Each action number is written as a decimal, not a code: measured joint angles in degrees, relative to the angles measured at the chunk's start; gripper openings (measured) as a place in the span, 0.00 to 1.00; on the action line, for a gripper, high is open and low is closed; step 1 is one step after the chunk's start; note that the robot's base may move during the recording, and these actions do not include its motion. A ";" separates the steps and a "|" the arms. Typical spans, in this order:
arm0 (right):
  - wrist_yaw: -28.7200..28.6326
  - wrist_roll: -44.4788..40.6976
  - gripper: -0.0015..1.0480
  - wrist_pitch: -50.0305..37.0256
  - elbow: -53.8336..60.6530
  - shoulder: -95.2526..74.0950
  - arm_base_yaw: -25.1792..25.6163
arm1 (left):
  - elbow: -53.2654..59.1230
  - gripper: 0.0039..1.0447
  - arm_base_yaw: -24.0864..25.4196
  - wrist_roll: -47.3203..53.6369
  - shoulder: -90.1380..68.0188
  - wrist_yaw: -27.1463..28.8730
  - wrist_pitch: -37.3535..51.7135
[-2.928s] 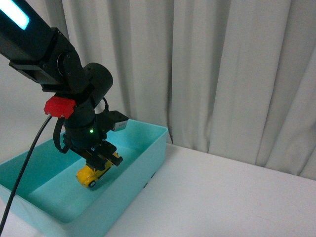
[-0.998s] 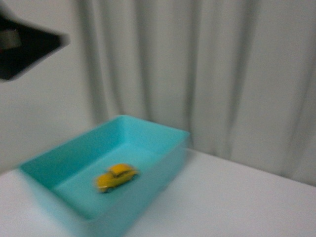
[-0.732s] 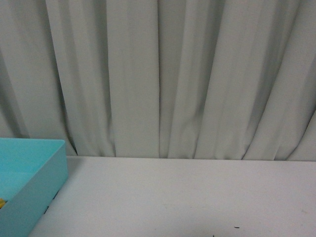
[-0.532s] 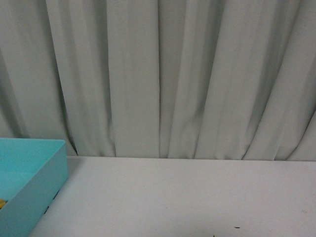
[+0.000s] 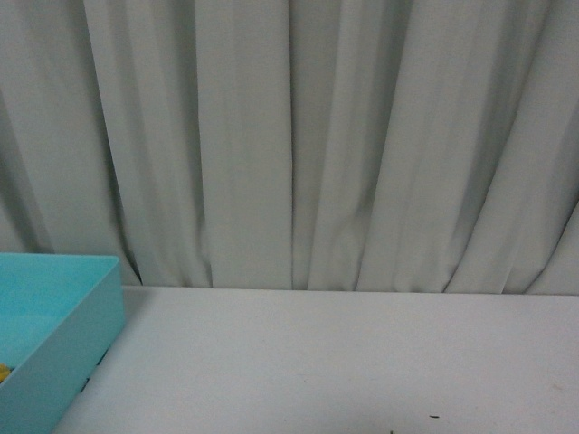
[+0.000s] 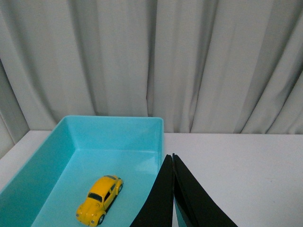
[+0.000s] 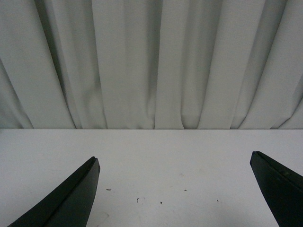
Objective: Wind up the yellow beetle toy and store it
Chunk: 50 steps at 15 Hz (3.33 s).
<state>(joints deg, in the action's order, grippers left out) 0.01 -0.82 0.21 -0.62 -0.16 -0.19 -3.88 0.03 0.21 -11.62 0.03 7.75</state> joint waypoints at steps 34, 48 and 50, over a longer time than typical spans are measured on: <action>0.00 0.00 0.94 0.04 0.00 -0.04 0.00 | 3.30 0.94 0.00 -0.04 11.47 0.00 -7.96; 0.00 0.00 0.94 0.00 0.00 -0.02 0.00 | 3.30 0.94 0.00 -0.04 11.47 0.00 -7.91; 0.00 0.00 0.94 0.04 0.00 -0.02 0.00 | 3.30 0.94 0.00 -0.04 11.47 -0.02 -7.96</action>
<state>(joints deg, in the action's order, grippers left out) 0.01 -0.82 0.25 -0.62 -0.19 -0.19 -0.58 0.03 0.16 -0.14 0.01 -0.21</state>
